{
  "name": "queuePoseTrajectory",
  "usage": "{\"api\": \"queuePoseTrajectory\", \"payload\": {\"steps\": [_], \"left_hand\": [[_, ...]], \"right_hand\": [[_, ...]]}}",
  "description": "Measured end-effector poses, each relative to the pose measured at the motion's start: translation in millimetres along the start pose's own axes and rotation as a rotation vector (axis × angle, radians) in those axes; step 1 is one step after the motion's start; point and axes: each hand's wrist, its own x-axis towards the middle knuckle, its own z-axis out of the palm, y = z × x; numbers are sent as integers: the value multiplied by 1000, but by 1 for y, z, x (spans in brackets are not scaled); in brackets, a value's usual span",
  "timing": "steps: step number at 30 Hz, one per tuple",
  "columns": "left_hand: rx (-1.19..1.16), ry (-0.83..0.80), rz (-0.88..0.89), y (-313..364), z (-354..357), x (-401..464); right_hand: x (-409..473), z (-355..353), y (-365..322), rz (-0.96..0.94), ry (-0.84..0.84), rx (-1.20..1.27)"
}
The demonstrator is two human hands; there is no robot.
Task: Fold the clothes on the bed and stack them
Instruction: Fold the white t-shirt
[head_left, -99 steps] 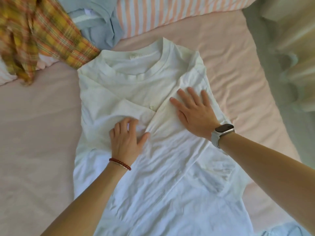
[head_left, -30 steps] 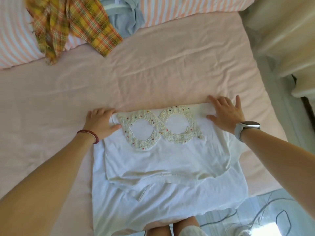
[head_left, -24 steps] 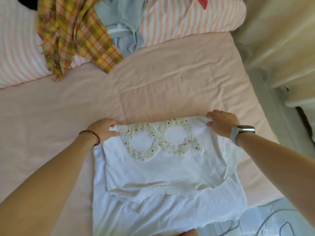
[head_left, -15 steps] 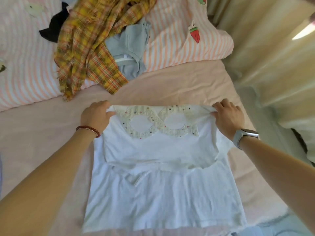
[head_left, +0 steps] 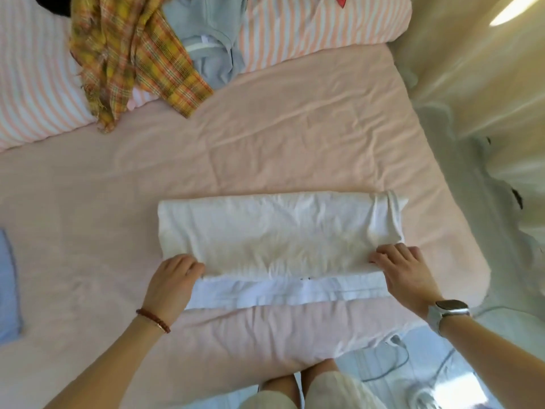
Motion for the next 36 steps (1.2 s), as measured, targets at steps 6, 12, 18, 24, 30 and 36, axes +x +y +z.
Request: {"api": "queuePoseTrajectory", "payload": {"steps": [6, 12, 18, 24, 30, 36], "left_hand": [[-24, -240, -172, 15, 29, -32], [-98, -325, -352, 16, 17, -14], [-98, -310, -338, 75, 27, 47], [-215, -595, -516, 105, 51, 71], [-205, -616, -532, 106, 41, 68], [-107, -405, -265, 159, 48, 98]], "right_hand": [[-45, 30, -7, 104, -296, -81], [-17, 18, -27, 173, -231, -60], [43, 34, -60, 135, -169, -55], [68, 50, 4, 282, -472, -79], [33, 18, 83, 895, -560, 204], [67, 15, 67, 1019, -175, 708]]}}
